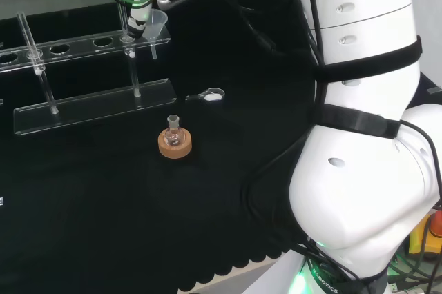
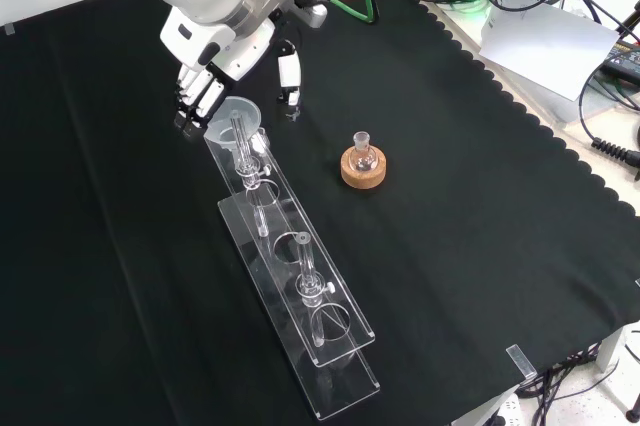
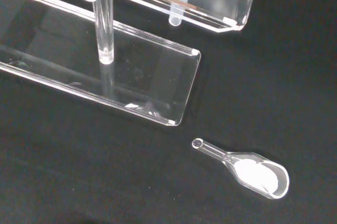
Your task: Pick up the funnel from the transparent funnel stand.
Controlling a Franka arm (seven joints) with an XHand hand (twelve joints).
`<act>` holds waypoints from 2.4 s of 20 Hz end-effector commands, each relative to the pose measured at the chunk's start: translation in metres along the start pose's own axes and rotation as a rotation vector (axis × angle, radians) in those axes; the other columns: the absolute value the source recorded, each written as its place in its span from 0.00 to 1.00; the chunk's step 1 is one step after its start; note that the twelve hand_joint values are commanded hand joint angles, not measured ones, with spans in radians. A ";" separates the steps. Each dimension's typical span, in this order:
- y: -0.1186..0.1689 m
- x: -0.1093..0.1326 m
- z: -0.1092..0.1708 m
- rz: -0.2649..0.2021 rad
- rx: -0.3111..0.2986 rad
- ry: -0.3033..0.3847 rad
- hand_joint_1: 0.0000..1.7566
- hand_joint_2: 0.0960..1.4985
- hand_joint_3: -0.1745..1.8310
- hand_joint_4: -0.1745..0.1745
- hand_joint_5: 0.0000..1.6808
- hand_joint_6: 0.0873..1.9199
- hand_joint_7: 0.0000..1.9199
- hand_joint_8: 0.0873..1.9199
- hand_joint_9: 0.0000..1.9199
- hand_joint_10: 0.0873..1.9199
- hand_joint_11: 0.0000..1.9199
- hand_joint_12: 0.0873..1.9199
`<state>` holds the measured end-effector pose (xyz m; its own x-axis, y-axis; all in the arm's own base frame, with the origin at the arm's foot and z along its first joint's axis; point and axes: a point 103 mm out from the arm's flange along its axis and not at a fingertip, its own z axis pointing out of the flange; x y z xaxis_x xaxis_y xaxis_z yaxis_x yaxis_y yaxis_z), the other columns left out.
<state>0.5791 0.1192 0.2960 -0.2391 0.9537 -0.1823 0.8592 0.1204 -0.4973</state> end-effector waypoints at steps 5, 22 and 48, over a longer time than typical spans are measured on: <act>0.007 -0.011 0.009 0.023 -0.024 -0.012 0.39 0.44 0.24 0.22 0.07 0.00 0.00 0.25 0.10 0.42 0.22 0.73; 0.021 -0.019 0.020 0.019 -0.003 0.001 0.40 0.43 0.26 0.23 0.08 0.00 0.00 0.25 0.10 0.43 0.21 0.73; -0.034 -0.027 -0.057 0.117 -0.221 -0.222 0.50 0.45 0.40 0.58 0.55 0.23 0.44 0.27 0.58 0.16 0.34 0.64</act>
<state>0.5815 0.1016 0.2995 -0.2428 0.9023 -0.3562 0.9270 0.1075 -0.3594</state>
